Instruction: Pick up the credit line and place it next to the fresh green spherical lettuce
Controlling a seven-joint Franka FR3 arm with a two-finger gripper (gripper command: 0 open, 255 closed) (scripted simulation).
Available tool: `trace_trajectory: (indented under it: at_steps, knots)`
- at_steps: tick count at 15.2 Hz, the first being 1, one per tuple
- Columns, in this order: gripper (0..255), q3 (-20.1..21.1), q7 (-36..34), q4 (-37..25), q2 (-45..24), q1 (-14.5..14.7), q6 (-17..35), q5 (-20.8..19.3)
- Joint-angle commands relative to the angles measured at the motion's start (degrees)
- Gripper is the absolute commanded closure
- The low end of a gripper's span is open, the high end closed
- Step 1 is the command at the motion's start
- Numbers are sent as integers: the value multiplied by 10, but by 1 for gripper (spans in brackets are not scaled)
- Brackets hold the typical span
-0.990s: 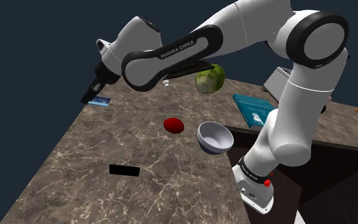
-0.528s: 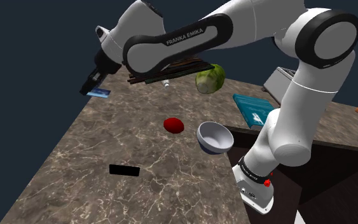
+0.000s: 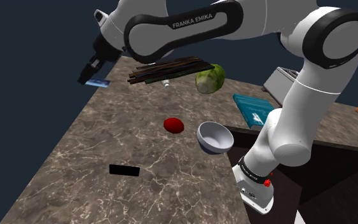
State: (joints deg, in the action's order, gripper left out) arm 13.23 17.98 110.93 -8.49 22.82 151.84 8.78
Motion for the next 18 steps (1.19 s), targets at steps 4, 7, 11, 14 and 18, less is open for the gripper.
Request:
trace_trajectory:
  at_steps: [4,7,11,14,18]
  knots:
    - [255,-1,-5,-23,13,-1,-36,-2]
    - [255,-2,-9,-39,19,-1,-58,-4]
    - [255,-2,-13,-61,26,-2,-87,-7]
    - [255,-3,-17,-80,30,-2,-109,-9]
    - [255,-13,33,-23,83,-22,-110,32]
